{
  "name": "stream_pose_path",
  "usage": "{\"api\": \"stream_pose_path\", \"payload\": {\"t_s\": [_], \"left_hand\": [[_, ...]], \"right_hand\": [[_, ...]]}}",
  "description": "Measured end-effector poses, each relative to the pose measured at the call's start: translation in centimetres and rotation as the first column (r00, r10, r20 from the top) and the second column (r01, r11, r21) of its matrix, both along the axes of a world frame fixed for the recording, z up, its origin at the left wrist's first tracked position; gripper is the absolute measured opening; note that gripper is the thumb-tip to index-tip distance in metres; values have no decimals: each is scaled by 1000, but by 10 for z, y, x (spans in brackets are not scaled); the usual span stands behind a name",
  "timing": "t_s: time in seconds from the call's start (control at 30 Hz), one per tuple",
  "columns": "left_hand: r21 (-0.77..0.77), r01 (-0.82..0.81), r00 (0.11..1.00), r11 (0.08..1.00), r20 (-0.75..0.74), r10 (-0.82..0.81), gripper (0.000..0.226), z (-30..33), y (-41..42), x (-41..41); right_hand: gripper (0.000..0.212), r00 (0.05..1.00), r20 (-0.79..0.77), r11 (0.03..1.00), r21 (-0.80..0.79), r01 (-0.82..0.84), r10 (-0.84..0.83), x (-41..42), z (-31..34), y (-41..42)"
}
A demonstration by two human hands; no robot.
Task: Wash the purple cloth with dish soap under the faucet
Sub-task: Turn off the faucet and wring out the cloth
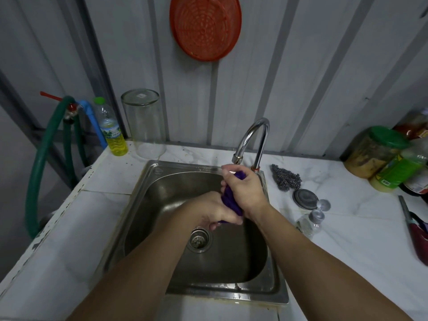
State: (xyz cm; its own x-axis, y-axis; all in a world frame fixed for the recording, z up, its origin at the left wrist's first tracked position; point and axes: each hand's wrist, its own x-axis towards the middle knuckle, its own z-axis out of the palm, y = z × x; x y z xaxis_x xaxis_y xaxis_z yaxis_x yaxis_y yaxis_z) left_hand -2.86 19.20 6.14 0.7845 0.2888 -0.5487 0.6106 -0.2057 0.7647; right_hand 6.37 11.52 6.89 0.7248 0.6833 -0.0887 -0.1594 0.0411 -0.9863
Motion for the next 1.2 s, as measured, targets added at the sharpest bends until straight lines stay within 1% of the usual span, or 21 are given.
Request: {"api": "stream_pose_path", "payload": {"t_s": [0.07,0.13,0.17,0.23,0.3,0.5,0.57,0.6,0.7,0.73,0.77,0.8,0.83,0.87,0.9,0.93,0.97,1.03,1.07,1.13,1.2], "left_hand": [[176,-11,999,984,-34,17,20,0,-7,3],[297,-32,999,954,-14,38,19,-3,-14,3],[362,-34,999,931,-3,38,24,-5,-16,3],[523,-50,999,851,11,52,38,-12,-21,1],[632,-72,997,771,15,81,44,-17,-26,0],[768,-49,998,639,9,66,51,-20,-30,1],[780,-54,999,623,42,35,50,-22,-29,1],[767,-60,998,639,62,20,48,-24,-28,0],[656,-90,993,749,116,17,42,-23,-21,-3],[589,-112,989,800,141,35,45,-21,-16,-5],[498,-130,985,857,161,56,55,-19,-10,-7],[374,-147,980,915,183,83,63,-16,-4,-10],[203,-173,971,964,198,132,62,-14,2,-12],[-1,-221,953,975,213,216,52,-14,7,-14],[-180,-300,918,937,211,335,35,-13,11,-15],[-328,-391,856,860,213,471,20,-11,14,-16],[-397,-465,785,791,228,576,19,-9,17,-17],[-426,-550,661,718,304,686,27,-9,24,-19],[-440,-570,612,694,336,716,29,-7,26,-20],[-492,-599,527,632,351,774,34,-2,28,-23],[-524,-608,482,596,353,802,36,3,28,-23]], "right_hand": [[13,989,142,993,-110,50,-34,0,-2,4],[20,958,280,968,-215,130,-66,-2,-3,9],[22,945,315,952,-251,173,-89,-2,-4,11],[24,931,340,914,-323,246,-130,-1,-9,14],[27,934,310,872,-390,297,-179,-1,-14,16],[24,915,280,783,-480,395,-290,1,-16,25],[26,914,270,783,-476,400,-303,1,-16,25],[26,920,259,792,-473,386,-293,2,-17,25],[24,950,163,861,-403,310,-266,6,-22,18],[21,959,88,901,-329,283,-270,7,-22,16],[18,962,0,935,-236,265,-272,8,-23,12],[17,961,-64,955,-146,258,-270,8,-23,9],[17,961,-78,963,-84,257,-264,10,-23,5],[17,965,-55,966,-58,252,-255,10,-23,0],[17,969,-37,970,-36,242,-243,11,-23,-5],[17,974,-42,975,-10,223,-224,11,-24,-11],[18,978,-84,980,37,194,-191,10,-25,-18],[27,984,-156,989,107,103,-86,8,-29,-33],[33,988,-152,993,109,45,-28,7,-31,-40],[36,995,-86,996,68,-52,57,3,-33,-49],[27,997,0,997,-5,-83,83,-1,-31,-51]]}}
